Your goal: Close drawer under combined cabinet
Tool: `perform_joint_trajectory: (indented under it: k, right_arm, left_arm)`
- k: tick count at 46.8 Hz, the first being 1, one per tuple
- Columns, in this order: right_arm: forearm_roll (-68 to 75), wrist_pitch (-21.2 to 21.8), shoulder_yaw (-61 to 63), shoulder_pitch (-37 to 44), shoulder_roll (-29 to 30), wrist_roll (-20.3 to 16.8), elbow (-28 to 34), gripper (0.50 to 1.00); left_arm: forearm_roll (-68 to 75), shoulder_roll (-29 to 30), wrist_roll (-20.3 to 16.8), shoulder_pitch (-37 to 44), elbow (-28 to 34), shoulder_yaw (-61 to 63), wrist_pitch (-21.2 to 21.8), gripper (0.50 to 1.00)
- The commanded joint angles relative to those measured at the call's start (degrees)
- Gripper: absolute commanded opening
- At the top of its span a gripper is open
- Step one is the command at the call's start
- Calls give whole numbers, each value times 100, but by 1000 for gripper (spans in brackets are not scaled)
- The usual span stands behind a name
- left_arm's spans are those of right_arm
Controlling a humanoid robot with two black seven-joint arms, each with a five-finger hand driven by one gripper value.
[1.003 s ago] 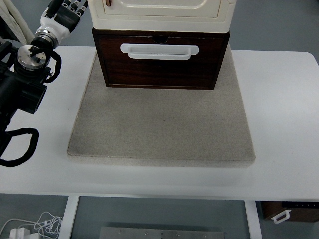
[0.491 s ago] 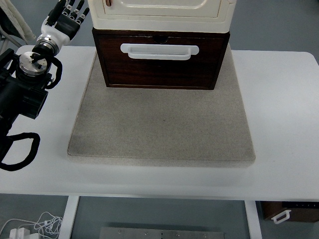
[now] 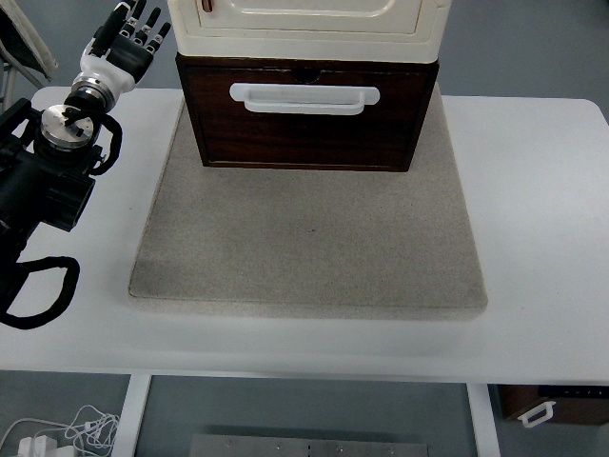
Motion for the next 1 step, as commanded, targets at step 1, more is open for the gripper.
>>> perform_joint_trajectory:
  k: [1]
  right_arm:
    - [-1,0,9,2,0,0,-9,952]
  left_arm:
    - [1,0,-6,0,-3,2,-1,1000]
